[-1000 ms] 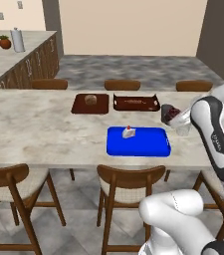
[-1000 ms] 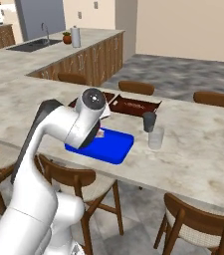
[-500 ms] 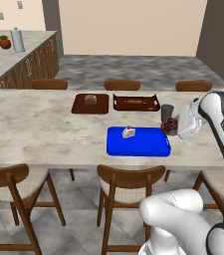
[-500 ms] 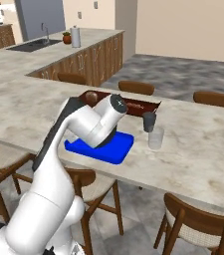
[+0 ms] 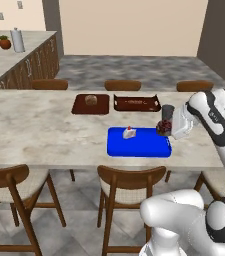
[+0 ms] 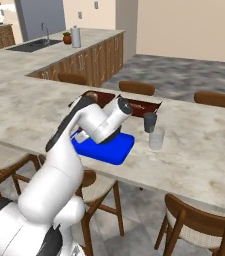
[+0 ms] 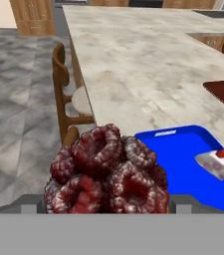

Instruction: Take the cakes from the fridge and place them on the empty tray on the dining counter.

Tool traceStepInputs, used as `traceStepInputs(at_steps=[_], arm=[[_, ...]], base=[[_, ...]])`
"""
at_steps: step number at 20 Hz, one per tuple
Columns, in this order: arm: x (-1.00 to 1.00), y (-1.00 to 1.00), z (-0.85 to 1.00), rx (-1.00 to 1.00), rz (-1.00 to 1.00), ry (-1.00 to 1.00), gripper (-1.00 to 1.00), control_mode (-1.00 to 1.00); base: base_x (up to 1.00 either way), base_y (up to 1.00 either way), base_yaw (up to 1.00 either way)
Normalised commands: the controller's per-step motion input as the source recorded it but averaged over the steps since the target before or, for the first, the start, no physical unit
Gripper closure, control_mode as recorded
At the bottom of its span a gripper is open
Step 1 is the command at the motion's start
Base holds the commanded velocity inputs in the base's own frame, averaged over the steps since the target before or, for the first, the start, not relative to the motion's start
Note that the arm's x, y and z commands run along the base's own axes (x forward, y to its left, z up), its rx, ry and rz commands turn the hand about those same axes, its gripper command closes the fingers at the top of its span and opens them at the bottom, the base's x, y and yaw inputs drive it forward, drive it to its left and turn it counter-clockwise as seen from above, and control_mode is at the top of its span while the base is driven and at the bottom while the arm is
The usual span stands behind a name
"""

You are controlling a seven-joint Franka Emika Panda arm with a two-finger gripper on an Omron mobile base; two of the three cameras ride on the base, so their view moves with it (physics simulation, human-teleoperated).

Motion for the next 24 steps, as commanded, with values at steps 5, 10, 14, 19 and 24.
traceStepInputs(at_steps=[5,10,14,19,24], arm=[[0.25,-0.29,-0.42,0.00,0.00,0.00,1.00,-1.00],[0.30,-0.22,-0.33,0.00,0.00,0.00,1.00,-1.00],[0.51,-0.03,-0.29,0.00,0.00,0.00,1.00,-1.00],[0.49,0.00,-0.34,0.00,0.00,0.00,1.00,-1.00],[0.33,-0.07,-0.48,0.00,0.00,0.00,1.00,-1.00]], base=[[0.00,0.00,0.00],[0.00,0.00,0.00],[0.00,0.00,0.00],[0.00,0.00,0.00],[0.00,0.00,0.00]])
